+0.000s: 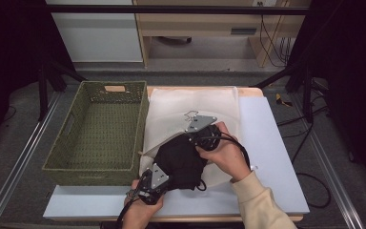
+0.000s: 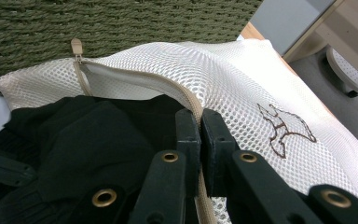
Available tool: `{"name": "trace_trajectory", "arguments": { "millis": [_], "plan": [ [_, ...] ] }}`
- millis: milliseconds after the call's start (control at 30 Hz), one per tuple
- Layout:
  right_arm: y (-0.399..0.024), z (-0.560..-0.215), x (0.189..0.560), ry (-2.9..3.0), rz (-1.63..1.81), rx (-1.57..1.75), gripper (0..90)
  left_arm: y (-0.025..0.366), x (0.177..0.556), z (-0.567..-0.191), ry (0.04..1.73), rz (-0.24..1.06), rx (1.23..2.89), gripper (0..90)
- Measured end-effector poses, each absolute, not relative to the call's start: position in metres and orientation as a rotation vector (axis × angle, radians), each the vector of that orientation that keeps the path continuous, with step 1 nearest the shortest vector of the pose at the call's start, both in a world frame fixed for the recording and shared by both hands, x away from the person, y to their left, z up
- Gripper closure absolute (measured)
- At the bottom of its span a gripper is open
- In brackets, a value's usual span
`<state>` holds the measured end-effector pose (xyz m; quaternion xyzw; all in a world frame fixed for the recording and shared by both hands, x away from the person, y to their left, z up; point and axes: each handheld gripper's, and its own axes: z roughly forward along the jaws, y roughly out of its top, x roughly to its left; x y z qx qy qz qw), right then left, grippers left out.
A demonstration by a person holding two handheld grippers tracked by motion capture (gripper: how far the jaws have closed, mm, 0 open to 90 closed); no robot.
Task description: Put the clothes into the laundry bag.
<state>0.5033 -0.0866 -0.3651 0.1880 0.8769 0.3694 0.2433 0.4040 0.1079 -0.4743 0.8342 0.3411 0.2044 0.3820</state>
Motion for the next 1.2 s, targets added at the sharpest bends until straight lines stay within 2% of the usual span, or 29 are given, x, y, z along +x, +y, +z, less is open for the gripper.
{"name": "trace_trajectory", "arguments": {
  "millis": [600,1200],
  "plan": [
    [-0.086,-0.368,0.505,2.412,1.005,0.514,87.0,0.094,0.431,-0.474,0.868,0.552,2.125,90.0],
    [-0.091,-0.363,0.506,2.394,1.038,0.518,87.1,0.080,0.443,-0.475,0.845,0.605,2.122,90.0]
  ]
}}
